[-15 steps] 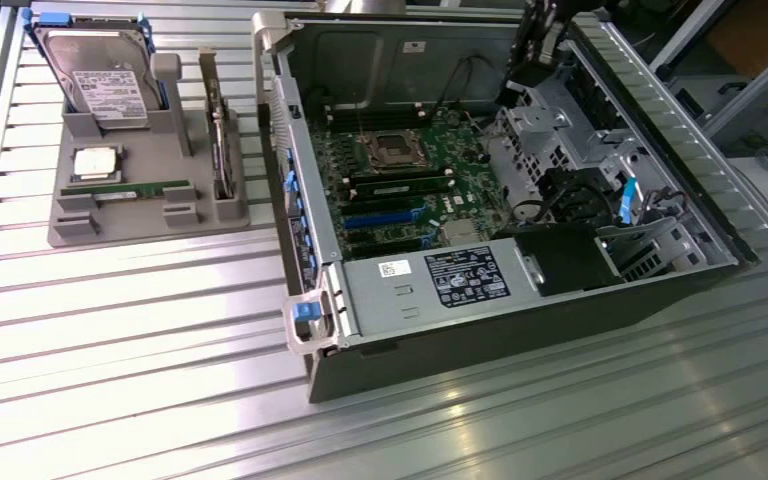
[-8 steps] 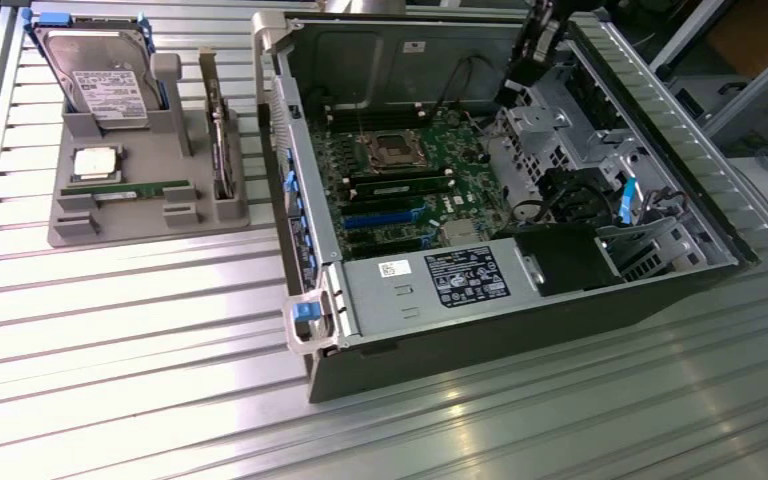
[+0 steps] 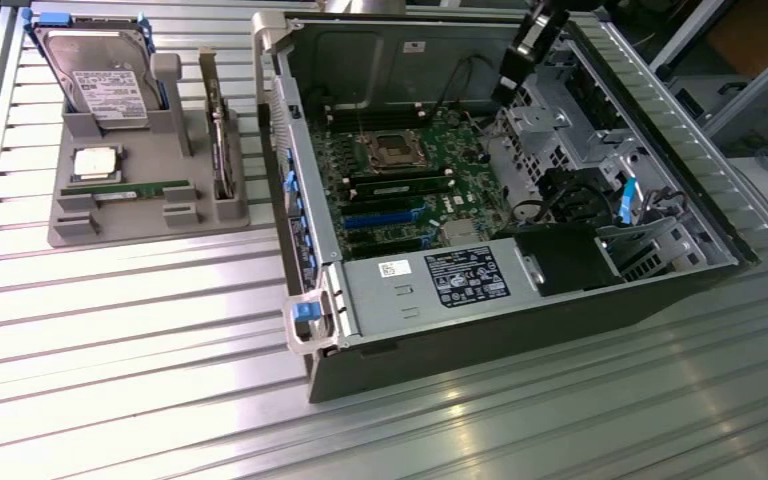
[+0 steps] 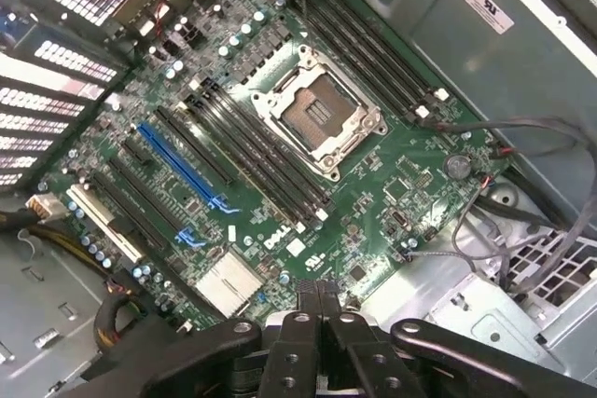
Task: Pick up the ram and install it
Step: 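Press down the ram until it locks into place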
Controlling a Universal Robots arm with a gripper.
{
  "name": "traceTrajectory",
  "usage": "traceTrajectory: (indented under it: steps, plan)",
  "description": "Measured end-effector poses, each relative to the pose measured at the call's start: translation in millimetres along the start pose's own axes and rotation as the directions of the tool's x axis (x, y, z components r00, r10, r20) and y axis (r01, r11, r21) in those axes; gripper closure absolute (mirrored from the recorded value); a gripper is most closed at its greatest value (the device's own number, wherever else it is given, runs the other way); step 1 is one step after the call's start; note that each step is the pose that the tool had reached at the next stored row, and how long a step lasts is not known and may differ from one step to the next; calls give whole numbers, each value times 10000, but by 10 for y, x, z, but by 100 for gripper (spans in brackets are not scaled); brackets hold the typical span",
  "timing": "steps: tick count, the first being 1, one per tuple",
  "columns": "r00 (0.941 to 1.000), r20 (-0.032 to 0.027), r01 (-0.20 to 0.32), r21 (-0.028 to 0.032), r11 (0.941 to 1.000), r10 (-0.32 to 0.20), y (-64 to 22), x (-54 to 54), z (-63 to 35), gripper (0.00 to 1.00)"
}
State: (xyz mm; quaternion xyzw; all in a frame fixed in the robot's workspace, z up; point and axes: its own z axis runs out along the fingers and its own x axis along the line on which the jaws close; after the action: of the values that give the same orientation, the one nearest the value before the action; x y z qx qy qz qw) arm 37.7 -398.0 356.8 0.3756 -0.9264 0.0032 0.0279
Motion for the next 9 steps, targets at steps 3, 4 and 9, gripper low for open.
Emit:
traceTrajectory:
  steps: [3,4,9]
  plan:
    - [9987,7,-511,-28,9987,511,0,0,0,89]
    - [9976,9,-698,-38,9976,698,0,0,0,89]
    - [9915,15,-1303,-72,9915,1303,0,0,0,89]
